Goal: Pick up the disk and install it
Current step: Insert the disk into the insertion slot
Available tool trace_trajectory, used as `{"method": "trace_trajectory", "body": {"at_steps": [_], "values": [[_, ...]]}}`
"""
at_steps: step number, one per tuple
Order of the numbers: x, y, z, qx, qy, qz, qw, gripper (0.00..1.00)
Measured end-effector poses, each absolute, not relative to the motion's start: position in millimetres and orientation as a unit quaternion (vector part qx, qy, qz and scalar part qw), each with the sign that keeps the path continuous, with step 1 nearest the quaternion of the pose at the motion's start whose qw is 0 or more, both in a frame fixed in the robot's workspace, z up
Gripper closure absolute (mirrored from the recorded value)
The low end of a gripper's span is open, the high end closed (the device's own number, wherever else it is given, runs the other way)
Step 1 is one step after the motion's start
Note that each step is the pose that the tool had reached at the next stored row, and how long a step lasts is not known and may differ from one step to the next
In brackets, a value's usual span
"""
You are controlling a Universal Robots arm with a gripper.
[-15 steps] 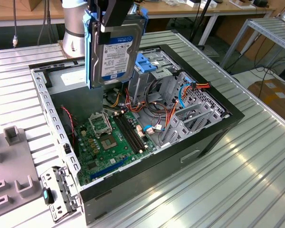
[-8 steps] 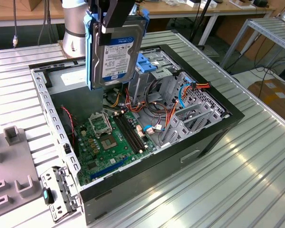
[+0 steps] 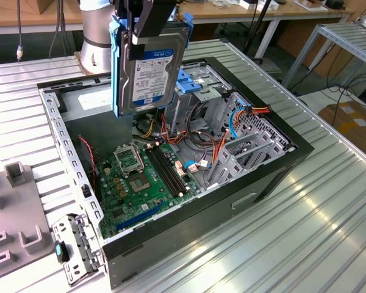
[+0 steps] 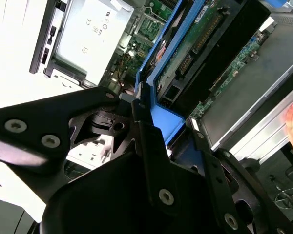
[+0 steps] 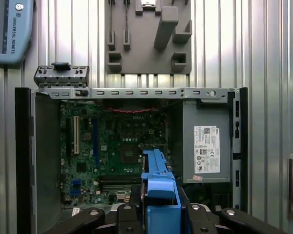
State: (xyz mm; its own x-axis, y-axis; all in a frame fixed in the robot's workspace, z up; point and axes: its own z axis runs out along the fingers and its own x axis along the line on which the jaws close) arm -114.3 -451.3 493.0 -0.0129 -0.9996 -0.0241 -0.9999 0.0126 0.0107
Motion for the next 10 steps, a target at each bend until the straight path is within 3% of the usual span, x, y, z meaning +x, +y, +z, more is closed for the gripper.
{"method": "trace_trajectory", "body": {"at_steps": [10], "values": [[-113.9,-454.1,493.0,-0.703,0.712,0.012,0.005,0.63]]}}
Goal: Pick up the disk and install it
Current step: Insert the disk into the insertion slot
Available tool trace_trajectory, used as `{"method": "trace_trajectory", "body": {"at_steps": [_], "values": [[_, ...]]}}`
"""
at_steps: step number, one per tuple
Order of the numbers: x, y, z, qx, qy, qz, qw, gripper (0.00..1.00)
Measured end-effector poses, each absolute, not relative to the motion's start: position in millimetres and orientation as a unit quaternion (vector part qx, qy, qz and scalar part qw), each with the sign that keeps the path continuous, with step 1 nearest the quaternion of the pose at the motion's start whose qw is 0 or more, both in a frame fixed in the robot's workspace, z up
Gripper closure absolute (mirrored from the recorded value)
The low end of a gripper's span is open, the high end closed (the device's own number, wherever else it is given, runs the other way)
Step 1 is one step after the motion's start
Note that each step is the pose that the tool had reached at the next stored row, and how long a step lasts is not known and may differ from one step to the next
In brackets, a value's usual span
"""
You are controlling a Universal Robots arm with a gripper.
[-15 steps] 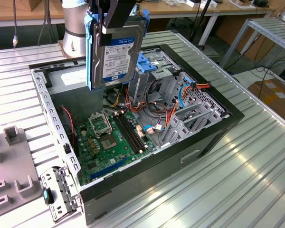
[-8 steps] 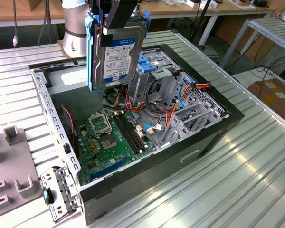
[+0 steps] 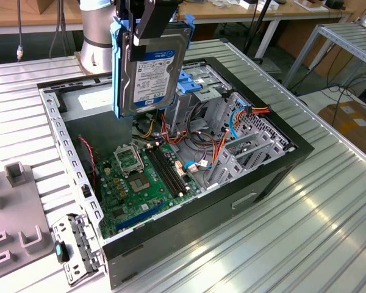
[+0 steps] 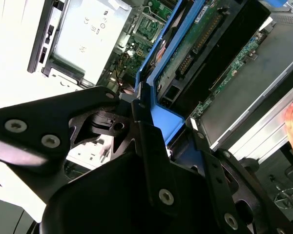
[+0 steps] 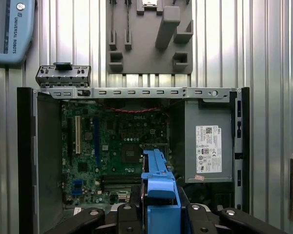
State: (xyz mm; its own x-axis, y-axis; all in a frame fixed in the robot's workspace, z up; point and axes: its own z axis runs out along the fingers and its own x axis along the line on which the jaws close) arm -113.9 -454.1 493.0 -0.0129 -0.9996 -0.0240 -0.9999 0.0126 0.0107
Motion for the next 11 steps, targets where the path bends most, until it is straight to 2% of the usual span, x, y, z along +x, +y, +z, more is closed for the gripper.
{"method": "trace_trajectory", "body": {"at_steps": [11], "values": [[-113.9,-459.1,493.0,-0.703,0.712,0.012,0.005,0.63]]}}
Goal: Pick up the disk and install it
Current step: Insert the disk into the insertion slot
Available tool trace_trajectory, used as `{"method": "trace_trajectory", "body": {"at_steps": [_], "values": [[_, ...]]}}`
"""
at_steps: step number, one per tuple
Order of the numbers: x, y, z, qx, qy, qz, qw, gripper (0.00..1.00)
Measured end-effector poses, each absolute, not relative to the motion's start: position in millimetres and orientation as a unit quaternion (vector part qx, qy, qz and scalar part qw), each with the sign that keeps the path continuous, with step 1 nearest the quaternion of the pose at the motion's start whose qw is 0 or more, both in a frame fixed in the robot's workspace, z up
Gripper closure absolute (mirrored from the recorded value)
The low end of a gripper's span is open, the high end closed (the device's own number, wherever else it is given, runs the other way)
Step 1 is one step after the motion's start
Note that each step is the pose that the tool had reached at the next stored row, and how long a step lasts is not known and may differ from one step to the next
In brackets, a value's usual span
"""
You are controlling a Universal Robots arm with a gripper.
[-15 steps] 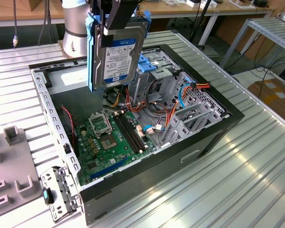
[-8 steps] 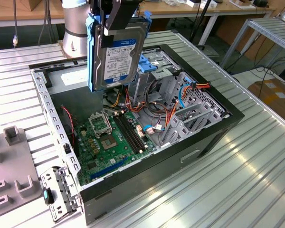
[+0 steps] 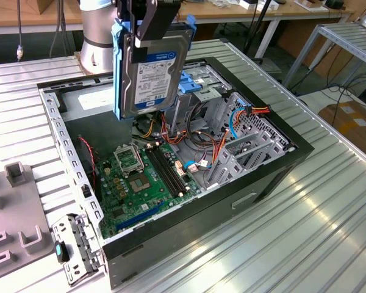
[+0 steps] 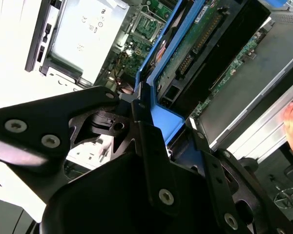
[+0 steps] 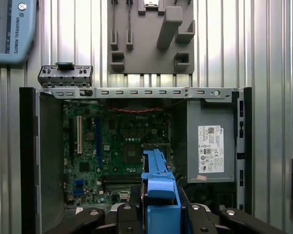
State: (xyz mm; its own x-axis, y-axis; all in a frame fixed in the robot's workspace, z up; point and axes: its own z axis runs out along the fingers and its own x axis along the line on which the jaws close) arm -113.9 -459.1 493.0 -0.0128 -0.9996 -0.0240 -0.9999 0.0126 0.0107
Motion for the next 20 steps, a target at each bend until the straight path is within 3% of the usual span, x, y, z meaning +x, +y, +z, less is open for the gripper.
{"method": "trace_trajectory", "body": {"at_steps": [20], "values": [[-112.1,-479.0,492.9,-0.703,0.712,0.012,0.005,0.63]]}}
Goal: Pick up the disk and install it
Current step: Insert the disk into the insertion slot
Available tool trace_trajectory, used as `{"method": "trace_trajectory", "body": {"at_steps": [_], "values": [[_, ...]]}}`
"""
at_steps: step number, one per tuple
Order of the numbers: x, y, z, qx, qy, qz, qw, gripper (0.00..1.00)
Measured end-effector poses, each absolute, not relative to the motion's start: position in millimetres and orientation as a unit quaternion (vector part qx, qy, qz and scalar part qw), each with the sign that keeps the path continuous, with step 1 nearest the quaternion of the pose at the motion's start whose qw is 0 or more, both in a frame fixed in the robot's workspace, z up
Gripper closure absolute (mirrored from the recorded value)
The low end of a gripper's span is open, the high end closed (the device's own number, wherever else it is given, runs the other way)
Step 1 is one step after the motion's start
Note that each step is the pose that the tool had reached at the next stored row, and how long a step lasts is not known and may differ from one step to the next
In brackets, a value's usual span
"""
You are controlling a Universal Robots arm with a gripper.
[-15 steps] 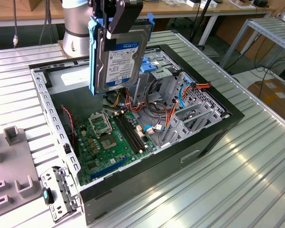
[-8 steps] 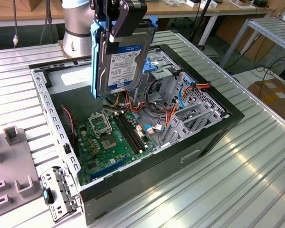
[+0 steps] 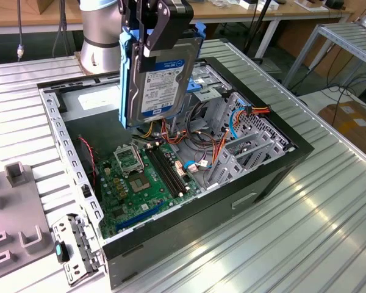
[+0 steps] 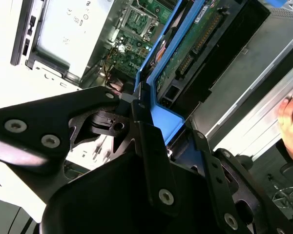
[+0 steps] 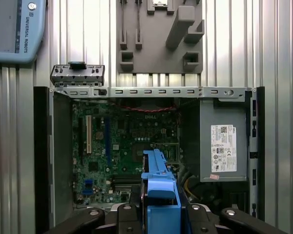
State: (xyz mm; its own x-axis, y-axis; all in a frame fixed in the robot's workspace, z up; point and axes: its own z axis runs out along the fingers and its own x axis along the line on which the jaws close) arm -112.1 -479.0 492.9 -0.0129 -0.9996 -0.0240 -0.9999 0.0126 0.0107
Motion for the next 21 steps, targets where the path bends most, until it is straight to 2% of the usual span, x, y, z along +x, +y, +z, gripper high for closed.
{"method": "trace_trajectory", "body": {"at_steps": [21], "values": [[-95.4,-479.4,493.0,-0.703,0.712,0.012,0.005,0.63]]}}
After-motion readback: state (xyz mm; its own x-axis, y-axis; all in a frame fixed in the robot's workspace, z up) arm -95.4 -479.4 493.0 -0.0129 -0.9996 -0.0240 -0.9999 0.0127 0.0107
